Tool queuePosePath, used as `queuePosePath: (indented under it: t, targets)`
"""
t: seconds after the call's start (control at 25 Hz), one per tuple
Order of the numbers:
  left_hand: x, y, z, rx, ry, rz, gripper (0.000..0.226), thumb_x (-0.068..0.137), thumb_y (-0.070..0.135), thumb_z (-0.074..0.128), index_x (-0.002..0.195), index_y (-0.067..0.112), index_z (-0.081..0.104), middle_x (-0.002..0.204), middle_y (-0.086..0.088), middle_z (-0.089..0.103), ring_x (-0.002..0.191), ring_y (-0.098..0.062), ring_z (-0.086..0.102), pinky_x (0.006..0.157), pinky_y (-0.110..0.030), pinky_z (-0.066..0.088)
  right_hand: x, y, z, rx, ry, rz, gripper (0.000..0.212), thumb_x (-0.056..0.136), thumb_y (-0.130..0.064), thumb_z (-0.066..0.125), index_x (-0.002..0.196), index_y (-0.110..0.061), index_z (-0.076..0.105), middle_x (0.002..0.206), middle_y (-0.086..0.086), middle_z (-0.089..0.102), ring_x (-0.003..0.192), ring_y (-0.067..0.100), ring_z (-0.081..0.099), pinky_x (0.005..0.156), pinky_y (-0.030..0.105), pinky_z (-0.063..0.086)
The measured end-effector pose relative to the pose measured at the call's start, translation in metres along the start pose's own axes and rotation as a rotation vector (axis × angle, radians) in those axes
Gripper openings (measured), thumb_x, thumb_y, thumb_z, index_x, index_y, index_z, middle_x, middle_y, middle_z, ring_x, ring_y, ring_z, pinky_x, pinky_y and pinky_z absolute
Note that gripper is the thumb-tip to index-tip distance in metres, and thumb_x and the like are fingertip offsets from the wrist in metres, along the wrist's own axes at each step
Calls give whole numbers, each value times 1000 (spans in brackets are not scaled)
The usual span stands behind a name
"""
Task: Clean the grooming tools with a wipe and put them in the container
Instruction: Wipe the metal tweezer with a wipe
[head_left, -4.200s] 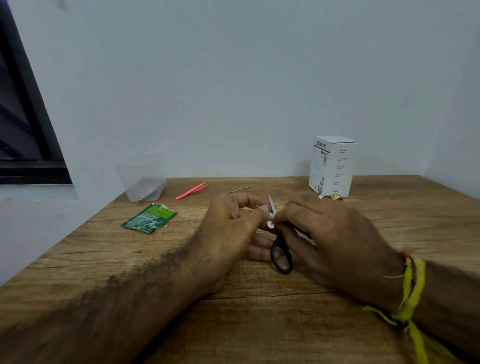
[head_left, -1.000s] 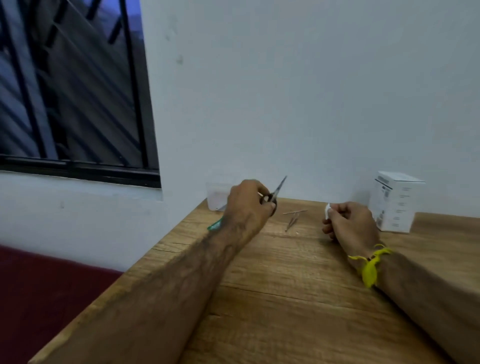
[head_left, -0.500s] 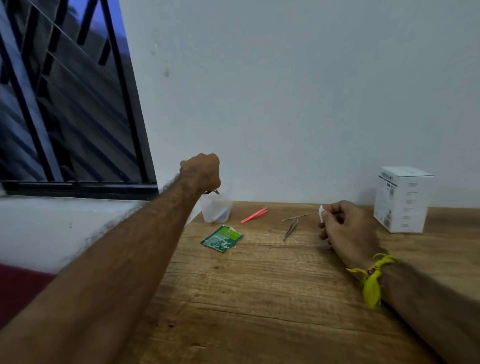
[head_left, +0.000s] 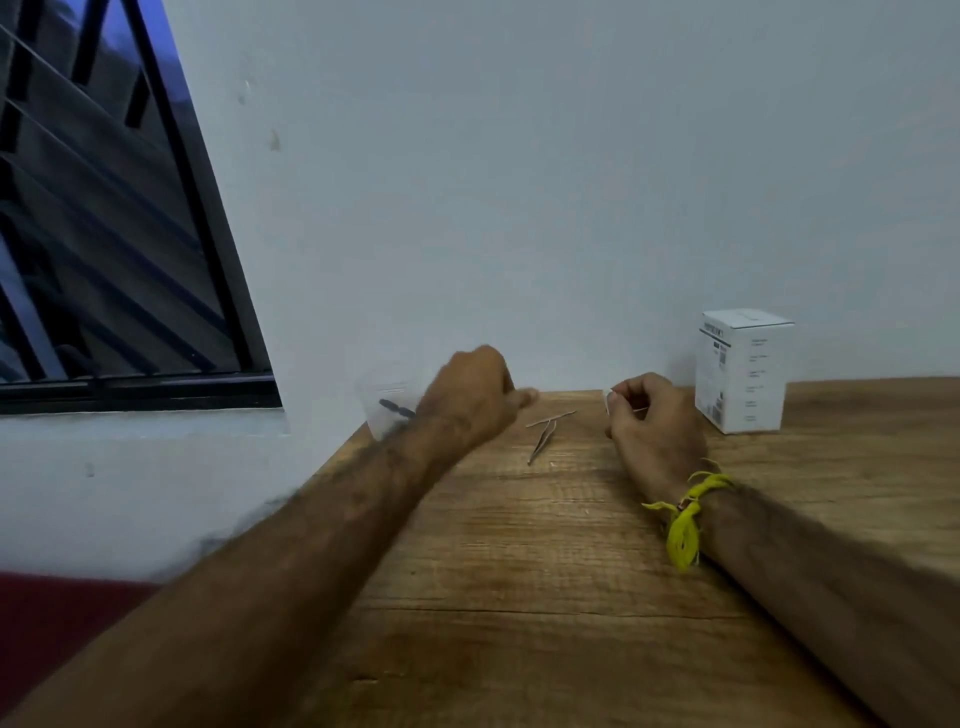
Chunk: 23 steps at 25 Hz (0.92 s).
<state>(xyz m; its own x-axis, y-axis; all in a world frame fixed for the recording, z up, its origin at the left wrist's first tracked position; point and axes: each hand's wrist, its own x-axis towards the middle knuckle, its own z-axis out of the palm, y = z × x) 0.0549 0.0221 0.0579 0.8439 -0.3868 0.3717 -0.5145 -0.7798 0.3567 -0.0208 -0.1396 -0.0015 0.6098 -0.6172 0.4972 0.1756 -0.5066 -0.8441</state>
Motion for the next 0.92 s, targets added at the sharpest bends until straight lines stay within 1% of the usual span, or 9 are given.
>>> queuePosePath:
  t: [0.08, 0.16, 0.32, 0.4, 0.48, 0.6, 0.68, 0.76, 0.92]
  targets:
    - [-4, 12, 30, 45, -167, -74, 48, 82, 53, 75, 101, 10, 71, 100, -5, 72, 93, -21, 68, 87, -38, 58, 1, 0, -2, -2, 18, -15, 7, 92, -17, 62, 85, -14, 64, 79, 1, 68, 76, 18, 63, 61, 17, 42]
    - [0, 14, 47, 67, -175, -79, 43, 81, 44, 79, 102, 8, 72, 100, -8, 74, 98, -24, 68, 88, -38, 58, 2, 2, -3, -21, 26, -33, 7, 91, -17, 63, 84, -16, 63, 78, -3, 66, 74, 12, 60, 56, 7, 36]
    - [-10, 20, 55, 129, -102, -9, 21, 91, 28, 70, 98, 9, 71, 103, -12, 73, 102, -29, 66, 89, -40, 54, 3, 6, -3, -23, 14, -62, 8, 90, -17, 65, 83, -13, 67, 76, -3, 67, 72, 12, 63, 65, 21, 48]
    - [-22, 20, 53, 144, -73, 49, 19, 97, 26, 62, 100, 8, 67, 106, -14, 71, 103, -31, 64, 89, -40, 52, 3, 6, -4, -11, 3, -66, 8, 89, -17, 65, 83, -12, 68, 75, -1, 69, 72, 15, 65, 64, 19, 46]
    - [-30, 18, 46, -159, -34, -32, 14, 100, 20, 59, 92, 9, 63, 95, -15, 72, 88, -29, 67, 79, -39, 56, 2, 5, -4, -6, 1, -71, 8, 90, -17, 65, 84, -12, 68, 75, 1, 70, 74, 16, 67, 63, 15, 46]
    - [-49, 22, 41, -817, -124, -306, 13, 98, 2, 59, 86, 6, 60, 76, -15, 68, 50, -14, 59, 47, -23, 51, 1, 2, -4, 40, -4, -60, 7, 92, -16, 62, 88, -10, 65, 74, 5, 70, 71, 18, 69, 68, 30, 56]
    - [-62, 25, 46, -1018, -176, -336, 8, 96, -4, 59, 102, 0, 61, 76, -16, 67, 50, -12, 60, 50, -20, 53, -2, -1, -6, 54, -24, -67, 6, 93, -14, 61, 90, -10, 64, 74, 5, 70, 65, 15, 70, 67, 36, 59]
    - [-69, 24, 50, -1089, -178, -287, 20, 95, -4, 62, 115, -3, 61, 79, -16, 70, 58, -14, 65, 61, -22, 59, -7, -2, -6, 47, -68, -105, 3, 93, -12, 62, 91, -11, 63, 75, 4, 69, 62, 12, 70, 66, 39, 60]
    - [-69, 17, 52, -1200, -193, -213, 34, 89, -5, 69, 122, 1, 60, 80, -14, 74, 68, -22, 73, 66, -28, 62, -10, -2, -9, 64, -74, -197, 3, 91, -12, 67, 92, -16, 66, 75, -1, 70, 63, 8, 71, 65, 39, 61]
